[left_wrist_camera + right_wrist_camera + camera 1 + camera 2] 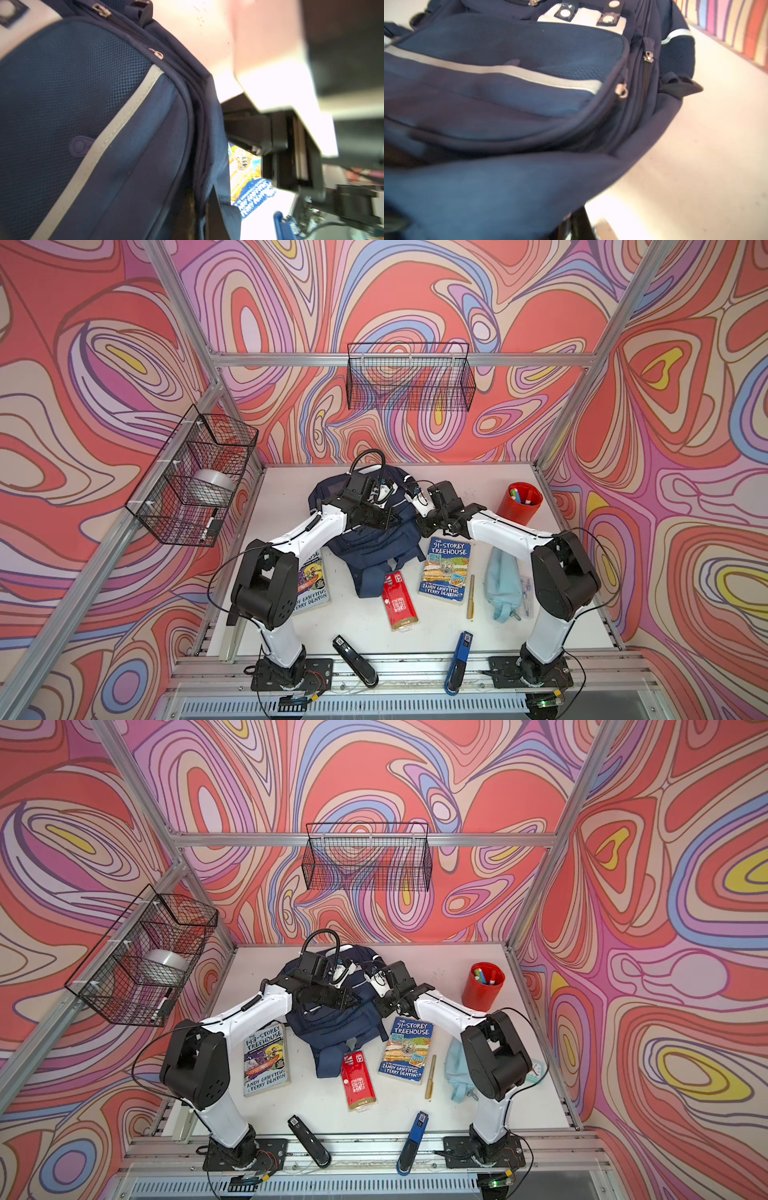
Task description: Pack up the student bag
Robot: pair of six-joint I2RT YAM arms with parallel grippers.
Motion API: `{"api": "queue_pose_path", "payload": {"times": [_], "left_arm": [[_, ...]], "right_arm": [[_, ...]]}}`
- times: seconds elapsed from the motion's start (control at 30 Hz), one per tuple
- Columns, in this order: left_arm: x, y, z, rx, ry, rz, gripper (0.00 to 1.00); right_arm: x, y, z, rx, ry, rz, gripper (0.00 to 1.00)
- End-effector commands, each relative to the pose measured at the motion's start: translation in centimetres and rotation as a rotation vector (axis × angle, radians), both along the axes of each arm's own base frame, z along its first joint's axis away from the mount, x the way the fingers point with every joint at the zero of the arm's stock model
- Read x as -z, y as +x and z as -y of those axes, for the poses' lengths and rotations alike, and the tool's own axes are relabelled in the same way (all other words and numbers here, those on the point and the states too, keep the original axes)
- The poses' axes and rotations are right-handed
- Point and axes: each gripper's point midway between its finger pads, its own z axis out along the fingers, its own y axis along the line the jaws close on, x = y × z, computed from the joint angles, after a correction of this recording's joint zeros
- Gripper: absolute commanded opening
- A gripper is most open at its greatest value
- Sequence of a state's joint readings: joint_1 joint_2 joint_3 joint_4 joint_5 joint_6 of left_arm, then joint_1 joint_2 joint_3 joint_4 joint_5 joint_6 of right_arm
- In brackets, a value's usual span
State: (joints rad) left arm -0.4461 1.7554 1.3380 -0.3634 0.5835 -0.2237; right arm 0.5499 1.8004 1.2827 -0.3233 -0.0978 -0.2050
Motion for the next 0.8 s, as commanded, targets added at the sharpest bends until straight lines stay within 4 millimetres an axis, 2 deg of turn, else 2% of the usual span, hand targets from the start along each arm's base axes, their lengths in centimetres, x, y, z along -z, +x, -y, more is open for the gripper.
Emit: {"api": "queue_pose_path", "payload": {"times": [0.0, 0.03, 0.1, 0.17, 0.2, 0.27, 0.4, 0.43, 0.47, 0.53, 0.67, 0.77], "left_arm": [[-3.4, 0.9, 2.7, 0.043, -0.150, -0.003, 0.00], [-3.5, 0.9, 3.0, 0.051, -0.167, -0.017, 0.00], [-3.7, 0.7, 3.4, 0.060, -0.198, -0.033, 0.00], [-4.7, 1.0, 3.6, 0.050, -0.245, -0.002, 0.00], [-5.0, 1.2, 3.4, 0.040, -0.259, -0.003, 0.00], [-5.5, 1.6, 3.2, 0.015, -0.278, -0.013, 0.00], [-5.3, 1.5, 4.1, 0.022, -0.276, -0.057, 0.00], [-5.2, 1.6, 4.0, 0.009, -0.257, -0.047, 0.00], [-5.2, 1.8, 3.6, -0.015, -0.246, -0.045, 0.00], [-4.9, 2.8, 2.4, -0.073, -0.253, -0.060, 0.00], [-5.3, 3.5, 1.5, -0.109, -0.227, -0.042, 0.00], [-5.9, 3.8, 1.7, -0.118, -0.265, -0.042, 0.00]], "right_arm": [[0.1, -1.7, -0.2, -0.027, -0.075, -0.002, 0.00], [-1.2, -1.9, -0.2, -0.025, -0.056, 0.018, 0.00], [-1.4, -1.9, -0.1, -0.023, -0.060, 0.018, 0.00], [-0.5, -1.4, 0.2, -0.015, -0.095, 0.027, 0.00], [0.5, -1.1, 0.4, -0.021, -0.123, 0.010, 0.00], [0.6, -0.7, 0.0, -0.040, -0.138, -0.013, 0.00], [-2.3, -2.4, -3.2, -0.104, -0.092, 0.040, 0.00], [-2.7, -2.8, -3.8, -0.111, -0.085, 0.055, 0.00], [-4.4, -3.1, -4.1, -0.112, -0.061, 0.082, 0.00], [-5.6, -3.5, -4.6, -0.113, -0.048, 0.095, 0.00], [-5.3, -3.8, -5.2, -0.141, -0.071, 0.086, 0.00], [-5.8, -4.4, -6.0, -0.164, -0.067, 0.081, 0.00]]}}
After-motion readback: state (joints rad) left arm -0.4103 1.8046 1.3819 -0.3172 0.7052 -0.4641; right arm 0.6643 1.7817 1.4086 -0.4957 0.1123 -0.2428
